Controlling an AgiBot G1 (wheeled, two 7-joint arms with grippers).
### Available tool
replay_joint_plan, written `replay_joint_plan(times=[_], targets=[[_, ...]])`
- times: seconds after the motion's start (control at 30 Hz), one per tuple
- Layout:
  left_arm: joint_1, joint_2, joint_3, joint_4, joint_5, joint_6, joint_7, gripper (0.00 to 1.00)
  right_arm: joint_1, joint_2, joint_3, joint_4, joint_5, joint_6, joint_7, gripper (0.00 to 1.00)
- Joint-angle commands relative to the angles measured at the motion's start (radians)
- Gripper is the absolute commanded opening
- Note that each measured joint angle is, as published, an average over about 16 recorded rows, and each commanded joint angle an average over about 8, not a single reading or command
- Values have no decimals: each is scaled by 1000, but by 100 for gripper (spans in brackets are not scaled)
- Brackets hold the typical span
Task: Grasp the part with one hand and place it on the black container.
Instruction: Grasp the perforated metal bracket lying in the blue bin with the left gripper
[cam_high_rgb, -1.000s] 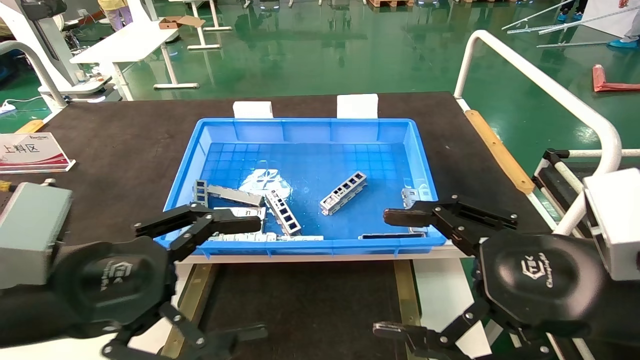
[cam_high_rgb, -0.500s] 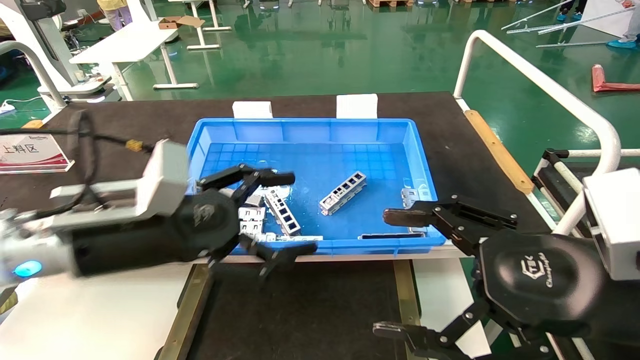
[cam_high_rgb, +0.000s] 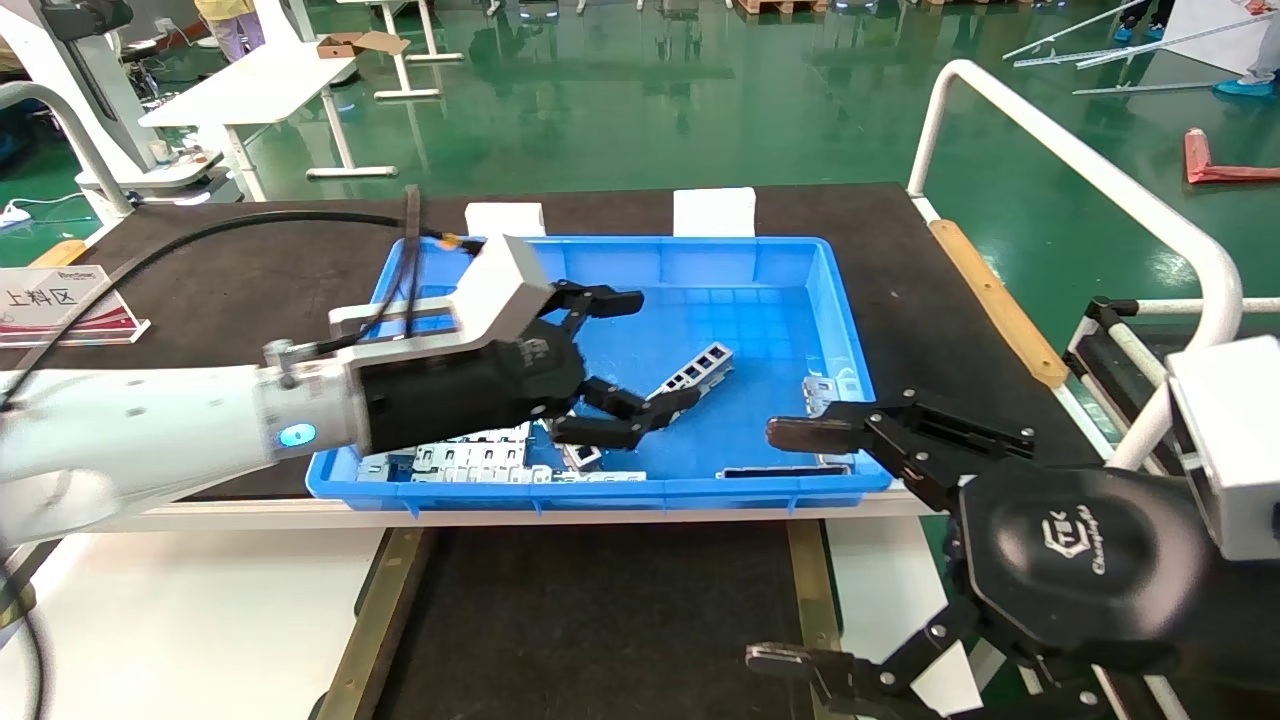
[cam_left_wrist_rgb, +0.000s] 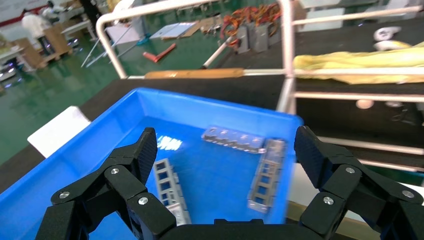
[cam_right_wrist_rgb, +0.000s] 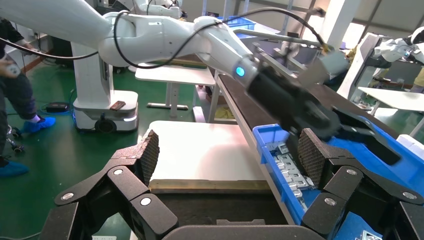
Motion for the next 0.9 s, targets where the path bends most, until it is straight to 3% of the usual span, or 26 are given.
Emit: replay_joint_plan(times=[0.03, 0.47, 0.9], targets=[[-22, 36, 11, 56, 21, -19, 22, 100, 0, 0, 0, 0, 0, 0, 0, 100], [-120, 246, 29, 444, 51, -218, 211, 100, 0, 0, -1, 0, 1, 0, -1, 100], [-79, 264, 186, 414, -49, -344, 181, 100, 0, 1, -2, 0, 1, 1, -1, 100]])
